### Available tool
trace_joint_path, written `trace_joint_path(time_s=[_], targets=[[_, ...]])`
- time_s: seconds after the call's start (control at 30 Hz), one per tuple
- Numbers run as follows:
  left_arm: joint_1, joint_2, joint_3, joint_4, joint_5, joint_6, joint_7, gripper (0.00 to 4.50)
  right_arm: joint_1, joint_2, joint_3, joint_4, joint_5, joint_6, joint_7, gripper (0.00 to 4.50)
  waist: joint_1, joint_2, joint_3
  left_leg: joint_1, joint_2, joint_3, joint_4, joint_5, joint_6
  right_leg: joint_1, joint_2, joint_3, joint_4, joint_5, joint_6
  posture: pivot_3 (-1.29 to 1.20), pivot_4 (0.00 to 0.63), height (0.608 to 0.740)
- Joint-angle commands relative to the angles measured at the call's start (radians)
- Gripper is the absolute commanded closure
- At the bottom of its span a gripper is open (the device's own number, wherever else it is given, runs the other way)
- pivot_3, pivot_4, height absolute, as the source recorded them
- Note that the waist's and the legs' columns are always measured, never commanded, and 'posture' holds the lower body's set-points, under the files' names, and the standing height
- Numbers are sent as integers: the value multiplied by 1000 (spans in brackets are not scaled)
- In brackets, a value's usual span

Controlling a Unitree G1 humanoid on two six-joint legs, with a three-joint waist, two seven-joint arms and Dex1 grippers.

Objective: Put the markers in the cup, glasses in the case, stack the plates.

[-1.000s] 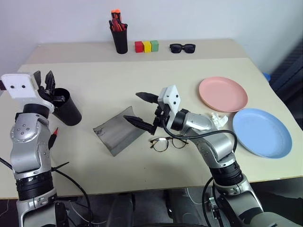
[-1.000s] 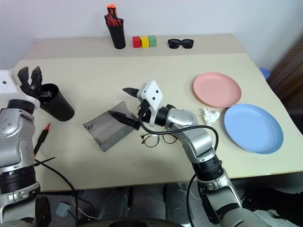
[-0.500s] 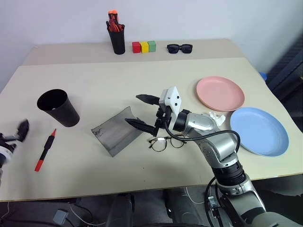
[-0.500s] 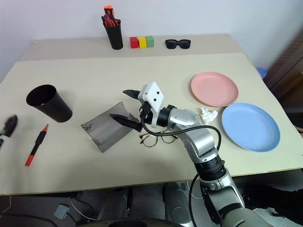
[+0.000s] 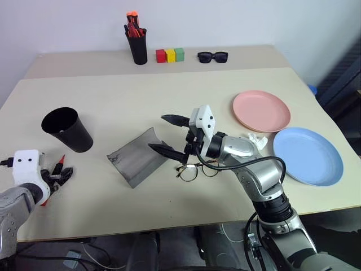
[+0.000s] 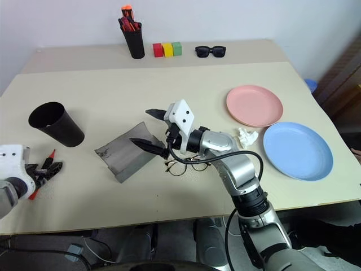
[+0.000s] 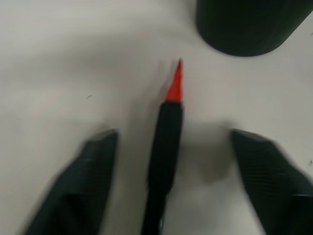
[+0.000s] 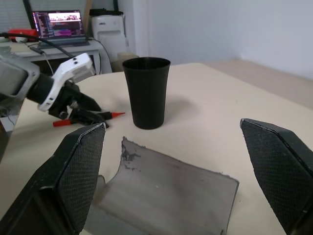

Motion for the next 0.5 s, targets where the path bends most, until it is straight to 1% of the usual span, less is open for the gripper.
trace_joint_path(time_s=[0.03,0.13,0.17,0.23,0.3,0.37,0.43,0.5], targets=[[-21,19,-7,12,33,5,5,2716,3,0,3,-50,-2,-16,-7,0,-1,0,0,0,0,0,0,0,0,0,0,0,0,0,0,0,150,740],[-32,19,-7,28,61,-5,12,4222,8,-1,4,-56,-3,-15,-10,0,0,0,0,0,0,0,-1,0,0,-1,0,0,0,0,0,0,150,740],[-38,20,-2,39,78,-18,23,4474,10,-2,5,-58,-3,-13,-11,0,0,0,0,0,0,0,-1,0,0,-1,0,0,0,0,0,0,150,740],[-81,18,28,84,146,-117,86,4474,13,-4,4,-58,-2,-13,-11,0,0,0,0,0,0,0,-1,0,0,-1,0,0,0,0,0,0,150,740],[-169,4,107,147,193,-208,193,4474,12,-4,5,-55,-2,-14,-10,0,2,0,0,0,0,0,-1,1,-1,-1,0,0,0,0,0,0,150,740],[-272,-1,195,173,205,-321,274,4474,7,-3,6,-49,-2,-17,-7,0,5,-2,-1,-1,0,-1,-1,1,-2,-1,0,0,0,0,0,0,150,740],[-336,2,228,175,207,-418,288,4474,4,-1,7,-45,-1,-20,-4,0,9,-3,-1,-1,0,-1,-1,1,-2,-1,0,0,0,2,3,0,150,740],[-367,22,191,142,205,-497,223,4474,1,0,9,-39,-1,-23,0,0,13,-2,-1,-2,0,0,-1,1,-2,-1,-1,0,0,3,4,0,150,740]])
